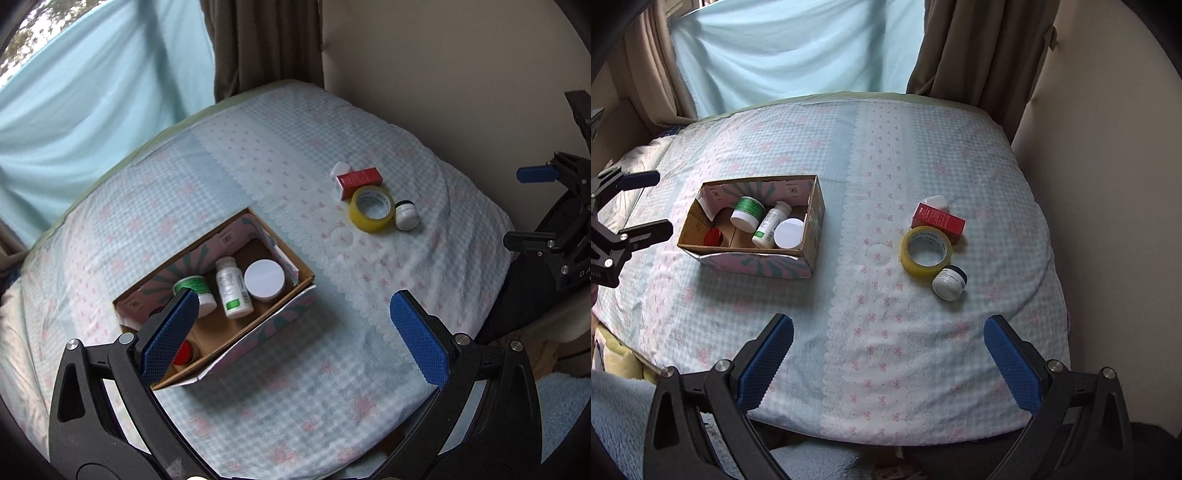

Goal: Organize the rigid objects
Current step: 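Withdraw both tools from the box toward the tape and small jar, then grasp the small black-and-white jar with the right tool while the left tool grasps the yellow tape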

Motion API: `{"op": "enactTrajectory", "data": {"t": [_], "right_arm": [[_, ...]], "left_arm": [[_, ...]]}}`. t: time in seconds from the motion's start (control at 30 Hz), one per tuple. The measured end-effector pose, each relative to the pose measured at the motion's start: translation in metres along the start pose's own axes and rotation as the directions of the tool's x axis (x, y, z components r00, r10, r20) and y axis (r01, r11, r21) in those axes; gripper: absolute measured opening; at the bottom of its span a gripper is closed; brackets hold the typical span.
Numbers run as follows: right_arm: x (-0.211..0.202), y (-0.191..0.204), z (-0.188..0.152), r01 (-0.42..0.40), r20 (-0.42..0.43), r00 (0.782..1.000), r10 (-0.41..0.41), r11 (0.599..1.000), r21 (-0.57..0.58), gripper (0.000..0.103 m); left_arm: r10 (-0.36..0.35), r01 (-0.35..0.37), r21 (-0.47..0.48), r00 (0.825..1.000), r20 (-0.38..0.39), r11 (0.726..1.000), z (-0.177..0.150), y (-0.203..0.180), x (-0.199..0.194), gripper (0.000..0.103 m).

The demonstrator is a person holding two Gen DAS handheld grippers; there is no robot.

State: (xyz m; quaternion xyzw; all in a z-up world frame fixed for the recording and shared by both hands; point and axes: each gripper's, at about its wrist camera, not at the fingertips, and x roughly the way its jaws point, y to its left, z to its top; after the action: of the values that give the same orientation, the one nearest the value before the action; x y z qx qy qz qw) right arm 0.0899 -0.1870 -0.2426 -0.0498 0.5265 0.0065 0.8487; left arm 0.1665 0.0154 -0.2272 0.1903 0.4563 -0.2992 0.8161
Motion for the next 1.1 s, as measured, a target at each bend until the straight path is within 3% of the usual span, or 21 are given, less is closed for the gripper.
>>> {"op": "enactTrajectory", "data": {"t": [0.2, 0.4, 0.57, 0.7, 0.8, 0.9, 1.1], "right_arm": [[0.041, -0.047, 0.008, -0.085, -0.04, 0.996, 0.08, 0.984, -0.157, 0.103], [0.11, -0.087, 0.028, -0.164, -0.099, 0.985, 0.144, 0.957, -0.238, 0.103], [0.169, -0.095, 0.026, -0.205, -0.167, 0.975, 0.149, 0.896, -0.395, 0.103], [0.209, -0.103, 0.012, -0.224, -0.172, 0.972, 0.16, 0.854, -0.47, 0.096], [0.234, -0.109, 0.002, -0.223, -0.151, 0.974, 0.17, 0.838, -0.498, 0.095], [0.255, -0.113, -0.008, -0.223, -0.136, 0.975, 0.178, 0.827, -0.516, 0.086], [0.281, -0.115, -0.022, -0.238, -0.108, 0.971, 0.214, 0.806, -0.543, 0.084]], "left_arm": [[0.014, -0.007, 0.108, 0.998, -0.065, 0.994, 0.035, -0.054, 0.054, 0.103], [0.026, -0.003, 0.149, 0.988, -0.151, 0.989, 0.067, -0.084, 0.124, 0.103], [0.018, 0.019, 0.173, 0.977, -0.213, 0.985, 0.087, -0.106, 0.181, 0.103], [-0.023, 0.074, 0.195, 0.968, -0.25, 0.978, 0.093, -0.119, 0.241, 0.103], [-0.062, 0.126, 0.245, 0.965, -0.255, 0.961, 0.092, -0.126, 0.283, 0.103], [-0.077, 0.161, 0.313, 0.962, -0.263, 0.936, 0.089, -0.134, 0.316, 0.103], [-0.102, 0.218, 0.396, 0.95, -0.295, 0.892, 0.091, -0.143, 0.363, 0.103]]}}
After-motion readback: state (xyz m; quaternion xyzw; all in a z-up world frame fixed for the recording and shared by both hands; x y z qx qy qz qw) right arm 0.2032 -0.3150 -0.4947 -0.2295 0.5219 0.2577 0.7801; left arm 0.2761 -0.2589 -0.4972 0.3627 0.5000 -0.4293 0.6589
